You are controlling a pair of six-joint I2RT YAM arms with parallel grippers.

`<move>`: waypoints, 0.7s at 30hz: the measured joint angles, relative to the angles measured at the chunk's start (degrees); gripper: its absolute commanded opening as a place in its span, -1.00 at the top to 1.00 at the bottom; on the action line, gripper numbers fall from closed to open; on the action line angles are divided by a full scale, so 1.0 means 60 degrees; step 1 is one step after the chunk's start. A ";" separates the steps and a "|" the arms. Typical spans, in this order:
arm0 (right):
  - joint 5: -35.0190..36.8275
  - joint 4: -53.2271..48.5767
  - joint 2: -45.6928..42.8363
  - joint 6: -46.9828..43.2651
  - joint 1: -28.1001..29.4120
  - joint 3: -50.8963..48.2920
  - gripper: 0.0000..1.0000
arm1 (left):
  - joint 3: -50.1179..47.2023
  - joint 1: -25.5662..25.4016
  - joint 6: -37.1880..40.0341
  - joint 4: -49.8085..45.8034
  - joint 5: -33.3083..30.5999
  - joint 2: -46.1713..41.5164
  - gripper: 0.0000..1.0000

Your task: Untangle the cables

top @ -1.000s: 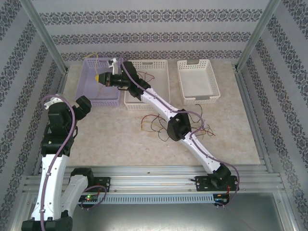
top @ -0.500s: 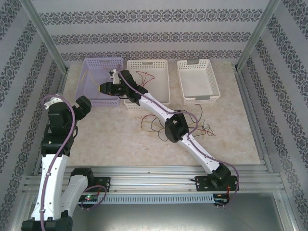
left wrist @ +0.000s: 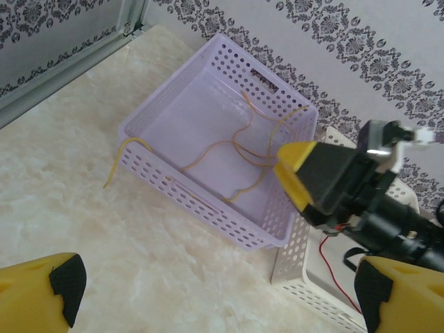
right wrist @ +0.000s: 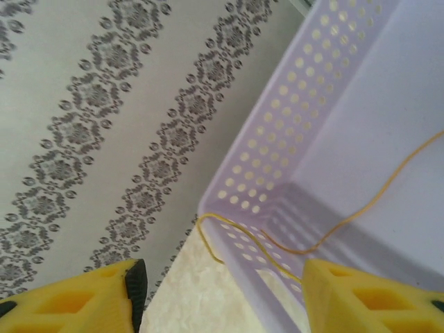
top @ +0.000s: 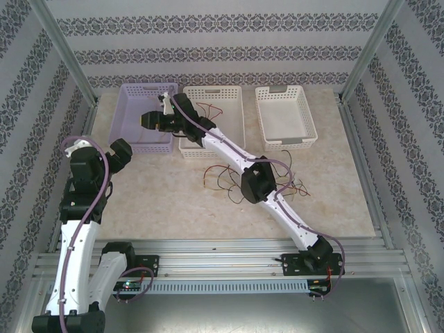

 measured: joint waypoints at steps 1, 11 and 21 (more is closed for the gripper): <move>0.0004 -0.0044 -0.0164 -0.0007 0.0000 -0.0022 -0.26 | 0.0000 0.0018 0.0000 0.0000 0.0036 0.0000 -1.00; 0.0590 -0.1745 -0.3326 -0.1668 0.0004 -0.1938 -0.28 | -0.0011 0.0306 -0.0189 -0.0007 0.0306 0.0849 -1.00; 0.2499 -0.2095 -0.9588 -0.3858 0.0000 -0.9956 -0.32 | -0.0073 0.0951 -0.0918 -0.0066 0.1071 0.2412 -0.99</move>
